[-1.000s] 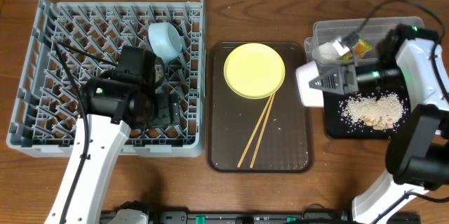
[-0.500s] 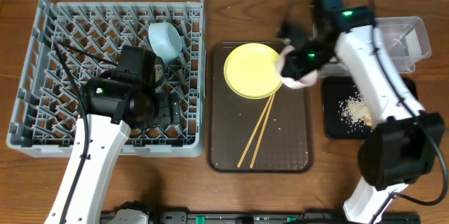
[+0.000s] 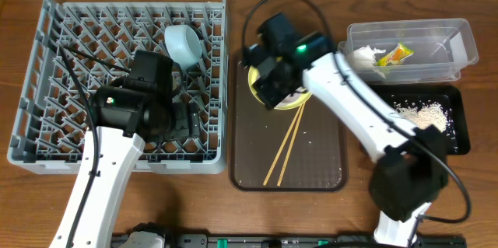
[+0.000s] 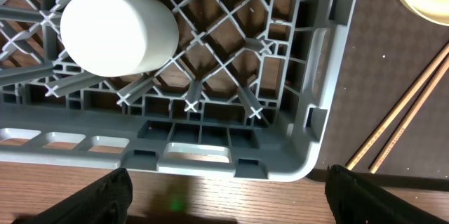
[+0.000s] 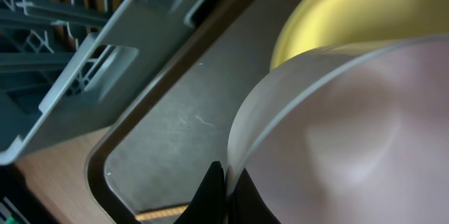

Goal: Sort waste into correct bins and load items into the dishwasher rack
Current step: 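Set the white bowl on the yellow plate and open the right gripper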

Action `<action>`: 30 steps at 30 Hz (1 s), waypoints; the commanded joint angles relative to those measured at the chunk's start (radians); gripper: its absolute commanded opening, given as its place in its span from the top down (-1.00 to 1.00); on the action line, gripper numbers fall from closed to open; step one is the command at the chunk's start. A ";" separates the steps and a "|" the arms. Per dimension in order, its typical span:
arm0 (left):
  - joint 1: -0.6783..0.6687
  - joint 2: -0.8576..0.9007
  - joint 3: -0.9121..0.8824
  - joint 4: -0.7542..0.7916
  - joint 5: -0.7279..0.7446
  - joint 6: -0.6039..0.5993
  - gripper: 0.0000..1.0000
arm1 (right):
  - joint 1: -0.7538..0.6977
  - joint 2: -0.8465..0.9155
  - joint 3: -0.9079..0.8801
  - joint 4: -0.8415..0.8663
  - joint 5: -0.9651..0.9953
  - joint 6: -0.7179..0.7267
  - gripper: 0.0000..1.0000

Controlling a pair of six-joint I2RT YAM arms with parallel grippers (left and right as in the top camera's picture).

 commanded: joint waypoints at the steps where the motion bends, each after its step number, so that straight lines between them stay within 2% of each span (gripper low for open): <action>1: -0.003 -0.005 -0.005 -0.001 -0.013 -0.005 -0.79 | 0.036 0.057 -0.008 0.006 0.113 0.105 0.98; 8: -0.003 -0.005 -0.005 -0.001 -0.013 -0.005 -0.79 | 0.037 0.106 -0.008 0.073 0.310 0.184 0.98; 14: -0.003 -0.005 -0.005 0.000 -0.012 -0.006 -0.79 | 0.027 0.122 -0.008 0.192 0.314 0.169 0.97; 20: -0.003 -0.005 -0.005 0.000 -0.012 -0.006 -0.79 | 0.034 0.155 -0.008 0.211 0.293 0.170 0.95; 25: -0.003 -0.005 -0.005 0.002 -0.012 -0.006 -0.98 | 0.037 0.162 -0.008 0.197 0.286 0.171 0.46; 27: -0.003 -0.005 -0.005 0.003 -0.012 -0.006 -0.96 | 0.037 0.150 -0.008 0.187 0.283 0.171 0.37; 30: -0.003 -0.005 -0.005 0.015 -0.012 -0.006 -0.96 | 0.026 0.110 -0.008 0.159 0.283 0.192 0.33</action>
